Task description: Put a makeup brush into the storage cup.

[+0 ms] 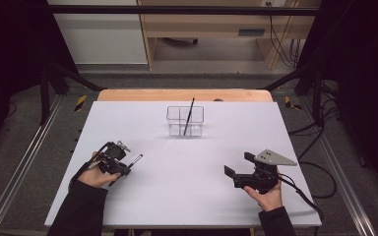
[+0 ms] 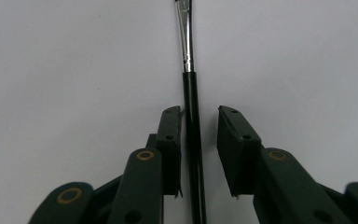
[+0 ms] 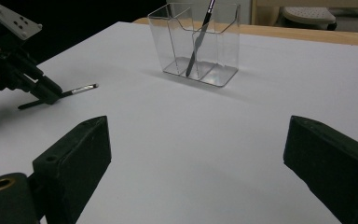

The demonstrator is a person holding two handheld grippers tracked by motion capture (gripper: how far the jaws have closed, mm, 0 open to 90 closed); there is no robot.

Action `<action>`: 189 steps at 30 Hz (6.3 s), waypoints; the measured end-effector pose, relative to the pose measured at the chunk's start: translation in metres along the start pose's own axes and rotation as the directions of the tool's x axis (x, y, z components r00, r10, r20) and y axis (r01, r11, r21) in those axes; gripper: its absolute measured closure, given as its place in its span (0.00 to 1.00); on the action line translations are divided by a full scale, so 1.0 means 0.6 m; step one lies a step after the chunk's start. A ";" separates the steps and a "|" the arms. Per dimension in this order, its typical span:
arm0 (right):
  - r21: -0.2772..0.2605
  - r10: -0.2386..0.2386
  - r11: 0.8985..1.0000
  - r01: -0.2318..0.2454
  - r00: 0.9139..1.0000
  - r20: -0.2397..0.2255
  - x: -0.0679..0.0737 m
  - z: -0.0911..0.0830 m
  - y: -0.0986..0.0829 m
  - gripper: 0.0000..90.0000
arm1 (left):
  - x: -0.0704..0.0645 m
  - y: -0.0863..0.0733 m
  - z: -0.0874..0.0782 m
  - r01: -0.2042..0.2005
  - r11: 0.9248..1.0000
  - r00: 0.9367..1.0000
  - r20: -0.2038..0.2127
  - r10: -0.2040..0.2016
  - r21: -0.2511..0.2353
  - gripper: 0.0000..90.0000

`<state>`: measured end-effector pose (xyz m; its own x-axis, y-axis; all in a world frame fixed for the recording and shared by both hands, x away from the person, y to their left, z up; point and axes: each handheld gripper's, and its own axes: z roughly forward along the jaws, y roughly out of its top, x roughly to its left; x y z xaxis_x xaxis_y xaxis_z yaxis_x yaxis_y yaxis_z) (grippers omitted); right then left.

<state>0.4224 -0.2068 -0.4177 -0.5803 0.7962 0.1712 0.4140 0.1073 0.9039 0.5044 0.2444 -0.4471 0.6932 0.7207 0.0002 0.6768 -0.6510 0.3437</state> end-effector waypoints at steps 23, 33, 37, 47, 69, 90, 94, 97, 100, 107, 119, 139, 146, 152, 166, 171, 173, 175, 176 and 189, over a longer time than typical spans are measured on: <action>0.006 0.004 1.000 -0.004 1.000 -0.008 0.001 0.001 0.001 0.09 | -0.014 0.006 0.001 -0.016 0.999 1.000 -0.021 0.017 0.047 0.92; 0.007 0.003 1.000 -0.003 1.000 -0.009 0.002 0.001 0.000 0.09 | -0.021 0.005 -0.008 -0.048 0.999 0.998 -0.036 0.048 -0.014 0.93; 0.003 0.006 1.000 -0.006 1.000 -0.009 0.002 0.000 0.001 0.09 | -0.023 0.004 -0.025 -0.045 0.997 0.998 -0.045 0.042 -0.065 0.93; 0.003 0.010 1.000 -0.010 1.000 -0.011 0.003 0.001 0.001 0.09 | -0.037 0.003 -0.053 -0.025 0.979 0.998 -0.060 0.013 -0.204 0.93; -0.006 0.021 1.000 -0.021 0.999 -0.025 0.007 0.002 0.001 0.09 | -0.081 -0.006 -0.079 0.001 0.901 0.996 -0.080 -0.040 -0.434 0.93; -0.049 0.038 0.998 -0.041 0.998 -0.054 0.034 0.021 0.021 0.08 | -0.130 -0.003 -0.090 -0.002 0.843 0.997 -0.068 -0.041 -0.538 0.93; -0.061 0.042 0.997 -0.045 0.998 -0.056 0.044 0.031 0.029 0.08 | -0.135 -0.001 -0.088 0.001 0.840 0.997 -0.062 -0.042 -0.543 0.93; -0.068 0.045 0.996 -0.049 0.997 -0.062 0.051 0.036 0.035 0.07 | -0.138 0.000 -0.088 0.009 0.833 0.997 -0.055 -0.047 -0.553 0.93; -0.080 0.048 0.995 -0.053 0.997 -0.065 0.058 0.041 0.042 0.07 | -0.141 0.001 -0.087 0.007 0.829 0.997 -0.055 -0.045 -0.560 0.93; -0.105 0.060 0.992 -0.068 0.995 -0.077 0.074 0.054 0.060 0.08 | -0.145 0.003 -0.086 0.013 0.821 0.997 -0.055 -0.055 -0.570 0.93; -0.099 0.085 0.991 -0.094 0.991 -0.101 0.089 0.085 0.078 0.10 | -0.149 0.007 -0.083 0.016 0.816 0.997 -0.053 -0.057 -0.578 0.93; -0.109 0.115 0.986 -0.129 0.985 -0.128 0.106 0.113 0.085 0.10 | -0.172 0.026 -0.071 -0.007 0.812 0.998 -0.051 -0.028 -0.584 0.93; -0.108 0.129 0.984 -0.143 0.984 -0.125 0.108 0.120 0.083 0.12 | -0.178 0.031 -0.069 -0.007 0.809 0.998 -0.049 -0.027 -0.588 0.93; -0.101 0.145 0.982 -0.159 0.981 -0.128 0.109 0.127 0.079 0.13 | -0.186 0.037 -0.066 -0.006 0.804 0.999 -0.045 -0.026 -0.595 0.93; -0.081 0.179 0.978 -0.194 0.970 -0.165 0.118 0.142 0.072 0.18 | -0.196 0.046 -0.060 -0.001 0.799 0.999 -0.034 -0.025 -0.601 0.93; -0.077 0.192 0.975 -0.207 0.967 -0.169 0.119 0.144 0.072 0.18 | -0.200 0.050 -0.060 0.001 0.795 0.999 -0.026 -0.021 -0.607 0.93; -0.076 0.195 0.975 -0.211 0.966 -0.170 0.119 0.145 0.072 0.19 | -0.201 0.051 -0.059 0.002 0.794 0.999 -0.025 -0.022 -0.608 0.93; -0.075 0.205 0.972 -0.221 0.963 -0.174 0.119 0.146 0.072 0.19 | -0.202 0.053 -0.060 0.005 0.793 0.999 -0.023 -0.024 -0.609 0.93; -0.076 0.206 0.972 -0.222 0.963 -0.175 0.119 0.146 0.072 0.19 | -0.203 0.054 -0.061 0.006 0.791 0.999 -0.022 -0.024 -0.612 0.93; -0.072 0.212 0.971 -0.229 0.959 -0.189 0.120 0.147 0.075 0.23 | -0.225 0.076 -0.066 -0.006 0.774 1.000 -0.010 -0.001 -0.633 0.93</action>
<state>0.4609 -0.0920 -0.3989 -0.6015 0.6733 0.4299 0.4843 -0.1206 0.8666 0.4319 0.1266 -0.3943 0.6903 0.7235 0.0091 0.3634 -0.3575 0.8603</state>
